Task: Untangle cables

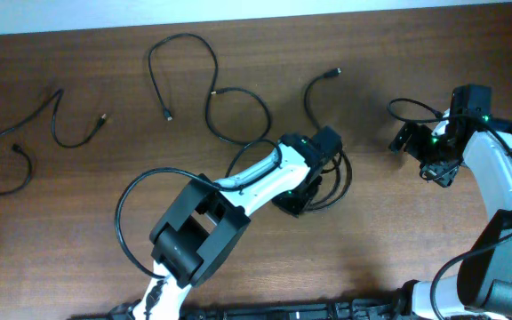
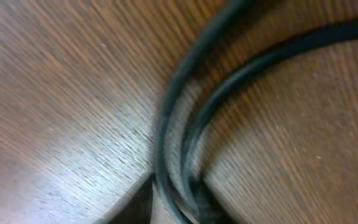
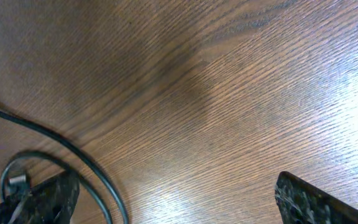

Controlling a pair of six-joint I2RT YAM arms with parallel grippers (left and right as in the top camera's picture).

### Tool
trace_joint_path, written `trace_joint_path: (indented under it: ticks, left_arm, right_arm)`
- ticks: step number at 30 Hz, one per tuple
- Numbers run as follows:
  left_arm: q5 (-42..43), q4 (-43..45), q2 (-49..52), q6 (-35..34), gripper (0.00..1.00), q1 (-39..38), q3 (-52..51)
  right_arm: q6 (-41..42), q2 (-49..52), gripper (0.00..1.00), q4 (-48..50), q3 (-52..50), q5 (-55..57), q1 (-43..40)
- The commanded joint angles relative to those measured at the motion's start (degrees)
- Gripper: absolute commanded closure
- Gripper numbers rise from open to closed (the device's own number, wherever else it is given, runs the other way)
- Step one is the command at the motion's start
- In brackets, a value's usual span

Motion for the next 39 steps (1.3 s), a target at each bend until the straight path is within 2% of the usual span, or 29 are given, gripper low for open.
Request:
trace_joint_path:
  ticks: [1,2,5,6,7,9,11,12,14,15,17,18,20,22,23,25,26,28,29,30,31,33,34,35,36,37,39]
  left_arm:
    - [-1.86,-1.27,2.51,3.72,1.00,1.42,-0.39]
    - [-2.49,-4.26,1.49,10.12,1.00,4.68,0.90]
    - [-13.55,-23.80,-6.75,13.07,1.00,13.64,5.90]
    - [-19.63,-29.11,-13.00,16.92,1.00,16.55,7.89]
    - [-23.87,-30.38,-19.91,26.49,1.00,19.52,8.20]
    - [-25.53,-31.56,-28.87,45.27,1.00,24.72,8.20]
    - [-29.68,-38.27,-37.07,47.25,1.00,31.61,8.20]
    - [-32.52,-40.24,-41.70,50.53,1.00,37.46,8.20]
    - [-33.40,-39.65,-49.03,56.59,1.00,48.87,8.35]
    - [-33.40,-39.32,-51.54,56.89,1.00,53.51,8.35]
    - [-33.22,-37.88,-54.18,56.06,1.00,61.31,8.35]
    - [-33.20,-37.92,-53.92,50.62,1.00,64.52,8.20]
    - [-30.58,-37.86,-52.76,34.80,1.00,67.21,6.56]
    - [-26.77,-34.12,-52.41,29.24,1.00,67.36,3.32]
    - [-23.19,-30.05,-52.43,23.78,1.00,67.36,-0.92]
    - [-22.21,-27.67,-52.43,12.39,1.00,67.36,-9.60]
    - [-21.73,-25.38,-52.43,10.95,1.00,67.36,-14.82]
    - [-21.11,-17.94,-52.43,10.95,0.90,67.36,-25.40]
    - [-20.59,-11.19,-52.41,10.97,0.41,67.36,-31.56]
    - [-18.49,-7.87,-52.41,10.99,0.11,67.36,-34.18]
    - [-14.53,-4.22,-52.37,12.63,0.01,67.34,-36.52]
    - [-6.60,4.11,-52.28,24.61,0.01,67.08,-38.71]
    - [-2.58,10.97,-52.09,39.54,0.01,67.08,-38.71]
    - [2.47,15.85,-52.00,51.32,0.01,66.97,-38.71]
    - [5.20,17.75,-52.00,58.10,0.01,65.77,-38.71]
    - [5.18,17.40,-51.93,58.86,0.01,63.87,-38.71]
    - [4.92,21.05,-49.77,64.39,0.01,50.51,-38.71]
  right_arm:
    - [0.09,-0.07,0.01,-0.02,0.22,0.74,0.39]
    - [0.09,-0.07,0.01,-0.02,0.22,0.74,0.39]
    - [0.09,-0.07,0.01,0.02,0.22,1.18,0.39]
    - [0.09,-0.07,0.01,0.20,0.22,1.18,0.39]
    - [0.09,-0.07,0.01,0.31,0.22,1.22,0.39]
    - [0.11,-0.07,0.01,0.59,0.22,2.73,0.39]
    - [0.11,-0.07,0.01,0.81,0.22,2.69,0.39]
    - [0.11,-0.07,0.01,0.83,0.22,2.67,0.39]
    - [0.11,-0.07,0.01,0.87,0.22,2.67,0.39]
    - [0.11,-0.07,0.01,0.94,0.22,2.67,0.39]
    - [0.13,-0.07,0.01,1.27,0.22,2.67,0.39]
    - [0.11,-0.07,0.01,1.25,0.22,2.64,0.39]
    - [0.11,-0.07,0.02,1.22,0.22,2.64,0.39]
    - [0.13,-0.07,0.01,1.25,0.22,2.67,0.39]
    - [0.11,-0.07,0.01,1.25,0.22,2.64,0.39]
    - [0.11,-0.07,0.02,1.25,0.22,2.67,0.39]
    - [0.11,-0.07,0.01,1.27,0.22,2.67,0.39]
    - [0.11,-0.07,0.01,1.29,0.22,2.67,0.39]
    - [0.13,-0.07,0.01,1.29,0.22,2.64,0.39]
    - [0.13,-0.07,0.01,1.29,0.22,2.64,0.39]
    - [0.13,-0.07,0.01,1.29,0.22,2.64,0.39]
    - [0.13,-0.07,0.01,1.27,0.20,2.64,0.39]
    - [0.13,-0.07,0.01,1.27,0.20,2.64,0.39]
    - [0.13,-0.07,0.01,1.29,0.22,2.64,0.39]
    - [0.13,-0.07,0.01,1.29,0.22,2.64,0.39]
    - [0.13,-0.07,0.01,1.29,0.22,2.64,0.39]
    - [0.13,-0.07,0.01,1.29,0.22,2.64,0.39]
